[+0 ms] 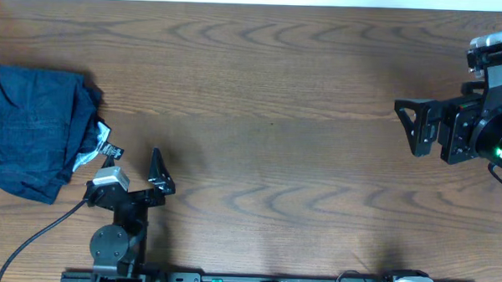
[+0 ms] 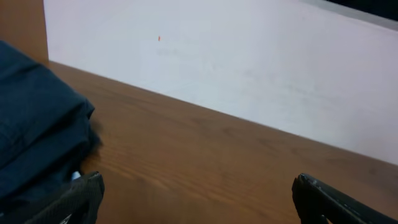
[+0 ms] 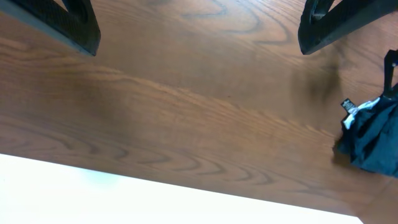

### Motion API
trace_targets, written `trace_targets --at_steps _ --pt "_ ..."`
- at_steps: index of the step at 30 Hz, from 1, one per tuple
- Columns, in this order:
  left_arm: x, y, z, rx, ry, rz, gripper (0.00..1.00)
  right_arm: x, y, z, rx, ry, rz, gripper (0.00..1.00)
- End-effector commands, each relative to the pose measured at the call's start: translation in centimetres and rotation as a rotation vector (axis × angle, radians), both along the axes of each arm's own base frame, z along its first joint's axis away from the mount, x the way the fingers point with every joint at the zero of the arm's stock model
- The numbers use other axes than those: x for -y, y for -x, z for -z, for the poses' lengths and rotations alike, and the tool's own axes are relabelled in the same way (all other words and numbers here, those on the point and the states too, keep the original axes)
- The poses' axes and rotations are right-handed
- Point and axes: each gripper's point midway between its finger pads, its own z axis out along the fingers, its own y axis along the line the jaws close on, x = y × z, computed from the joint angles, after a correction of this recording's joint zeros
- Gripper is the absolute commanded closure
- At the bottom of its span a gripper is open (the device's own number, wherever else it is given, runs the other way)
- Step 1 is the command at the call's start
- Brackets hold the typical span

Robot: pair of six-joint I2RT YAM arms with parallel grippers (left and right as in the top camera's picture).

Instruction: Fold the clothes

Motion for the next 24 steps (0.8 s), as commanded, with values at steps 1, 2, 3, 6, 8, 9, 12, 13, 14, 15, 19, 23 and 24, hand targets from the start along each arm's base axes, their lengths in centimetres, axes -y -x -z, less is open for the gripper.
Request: trace_targets --at_steps 1,2,3,6,8,9,12,13,14,15,19,23,24 --pt "-0.3 -0.1 0.3 0.010 0.004 -0.021 0.02 0.1 0.0 -0.1 0.002 -0.001 0.003 0.01" --pt "-0.5 -0.1 0.4 0.010 0.004 -0.033 0.02 0.1 0.0 -0.1 0.002 -0.001 0.003 0.01" --pt "-0.6 -0.1 0.4 0.011 0.004 -0.039 0.02 0.1 0.0 -0.1 0.002 -0.001 0.003 0.01" --pt "-0.9 -0.2 0.9 0.003 0.003 -0.055 0.02 0.1 0.0 -0.1 0.002 -0.001 0.003 0.01" --pt "-1.0 -0.2 1.2 0.002 0.003 -0.059 0.02 0.1 0.0 -0.1 0.002 -0.001 0.003 0.01" --pt "-1.0 -0.3 1.3 0.002 0.003 -0.060 0.02 0.1 0.0 -0.1 0.002 -0.001 0.003 0.01" --pt "-1.0 -0.4 1.5 0.003 0.003 -0.060 0.02 0.1 0.0 -0.1 0.002 -0.001 0.003 0.01" --pt "-1.0 -0.4 1.7 0.000 0.003 -0.060 0.02 0.1 0.0 -0.1 0.002 -0.001 0.003 0.01" --pt "-1.0 -0.4 1.9 -0.005 0.003 -0.060 0.02 0.1 0.0 -0.1 0.002 -0.001 0.003 0.01" --pt "-1.0 -0.5 2.1 -0.006 0.003 -0.060 0.02 0.1 0.0 -0.1 0.002 -0.001 0.003 0.01" --pt "-1.0 -0.8 3.1 0.006 0.004 -0.059 0.02 0.1 0.0 -0.1 0.002 -0.001 0.003 0.01" --pt "-1.0 -0.8 3.2 -0.002 0.007 -0.060 0.02 0.1 0.0 -0.1 0.002 -0.001 0.003 0.01" --pt "-1.0 -0.8 3.4 -0.007 0.006 -0.060 0.02 0.1 0.0 -0.1 0.002 -0.001 0.003 0.01"
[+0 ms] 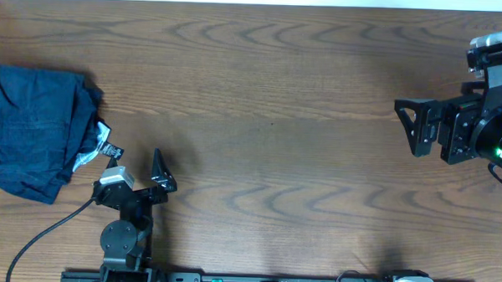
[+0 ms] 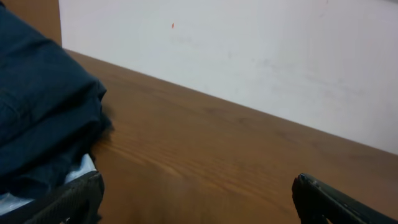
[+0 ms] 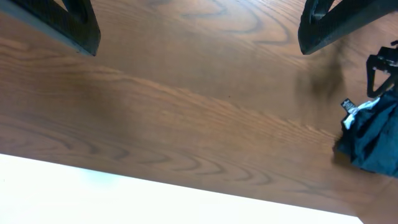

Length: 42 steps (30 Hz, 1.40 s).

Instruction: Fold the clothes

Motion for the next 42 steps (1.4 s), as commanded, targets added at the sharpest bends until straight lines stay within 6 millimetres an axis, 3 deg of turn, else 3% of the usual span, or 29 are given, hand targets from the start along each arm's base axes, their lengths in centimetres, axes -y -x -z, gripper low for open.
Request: trace_targets --at_steps 1,5,42 --pt "-0.2 0.1 0.1 0.002 0.008 -0.011 0.02 0.1 0.0 -0.1 0.002 -0.001 0.003 0.01" --pt "-0.1 0.3 2.4 -0.094 0.006 -0.008 0.02 0.1 0.0 -0.1 0.002 -0.001 0.003 0.01" --pt "-0.1 0.3 2.4 -0.094 0.006 -0.005 0.02 0.1 0.0 -0.1 0.002 -0.001 0.003 0.01"
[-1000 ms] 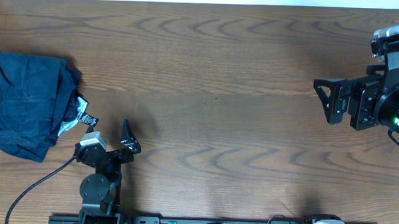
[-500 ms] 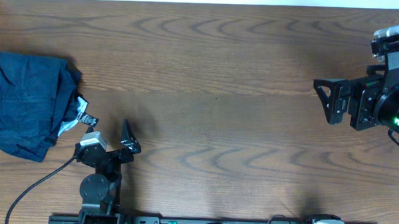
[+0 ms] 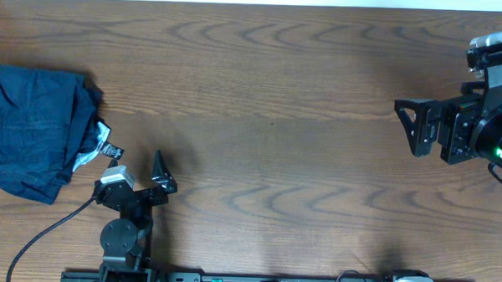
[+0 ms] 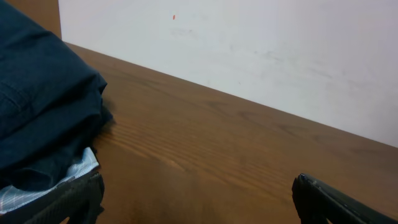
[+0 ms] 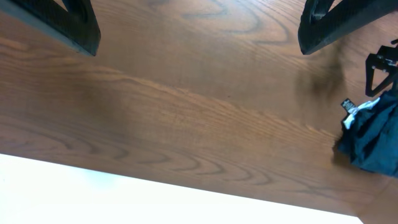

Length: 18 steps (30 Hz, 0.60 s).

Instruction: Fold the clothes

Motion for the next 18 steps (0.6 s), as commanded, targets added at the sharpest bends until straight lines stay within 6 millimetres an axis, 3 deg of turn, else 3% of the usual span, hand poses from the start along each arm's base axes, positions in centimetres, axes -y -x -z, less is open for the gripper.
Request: trace_targets --at_steps 1,14,18 --pt "-0.1 0.1 1.7 -0.052 0.005 -0.009 0.02 0.1 0.0 -0.1 0.002 -0.001 0.003 0.01" --pt "-0.1 0.1 1.7 -0.052 0.005 -0.009 0.02 0.6 -1.0 0.7 -0.026 0.024 0.030 0.01" --pt "-0.1 0.1 1.7 -0.052 0.005 -0.009 0.02 1.0 0.0 -0.1 0.013 0.031 0.044 0.01"
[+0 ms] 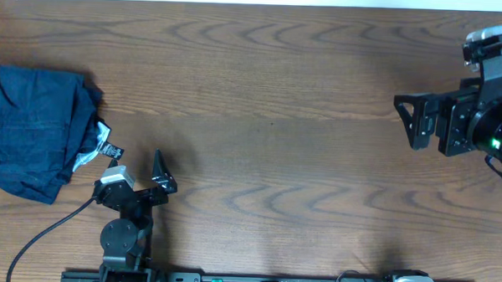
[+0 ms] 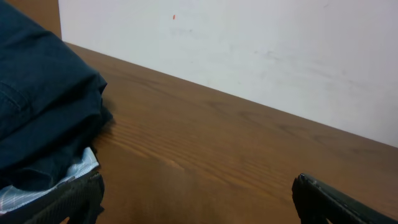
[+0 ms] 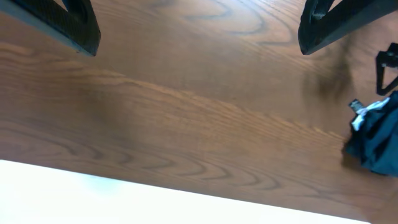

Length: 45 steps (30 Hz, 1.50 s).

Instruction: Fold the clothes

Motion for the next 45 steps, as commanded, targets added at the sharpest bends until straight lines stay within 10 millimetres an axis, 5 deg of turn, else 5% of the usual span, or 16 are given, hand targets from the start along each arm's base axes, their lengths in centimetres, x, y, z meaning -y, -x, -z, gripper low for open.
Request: trace_targets --at_steps 1,7,12,19,22,34,45 --pt "-0.1 0.1 1.7 -0.052 0.005 -0.009 0.02 0.7 1.5 -1.3 0.057 0.012 0.023 0.01" --pt "-0.1 0.1 1.7 -0.052 0.005 -0.009 0.02 1.0 6.0 -5.4 0.298 -0.006 0.025 0.10" --pt "-0.1 0.1 1.7 -0.052 0.005 -0.009 0.02 1.2 9.1 -5.3 0.460 -0.012 0.023 0.10" --pt "-0.1 0.1 1.7 -0.052 0.005 -0.009 0.02 1.2 10.2 0.1 0.592 -0.024 0.023 0.09" --pt "-0.1 0.1 1.7 -0.052 0.005 -0.009 0.02 0.9 9.8 2.5 0.634 -0.034 0.009 0.01" --pt "-0.1 0.1 1.7 -0.052 0.005 -0.009 0.02 0.5 6.5 13.6 0.701 -0.042 -0.002 0.01" --pt "-0.1 0.1 1.7 -0.052 0.005 -0.009 0.02 0.4 4.3 20.3 0.719 -0.044 -0.002 0.01"
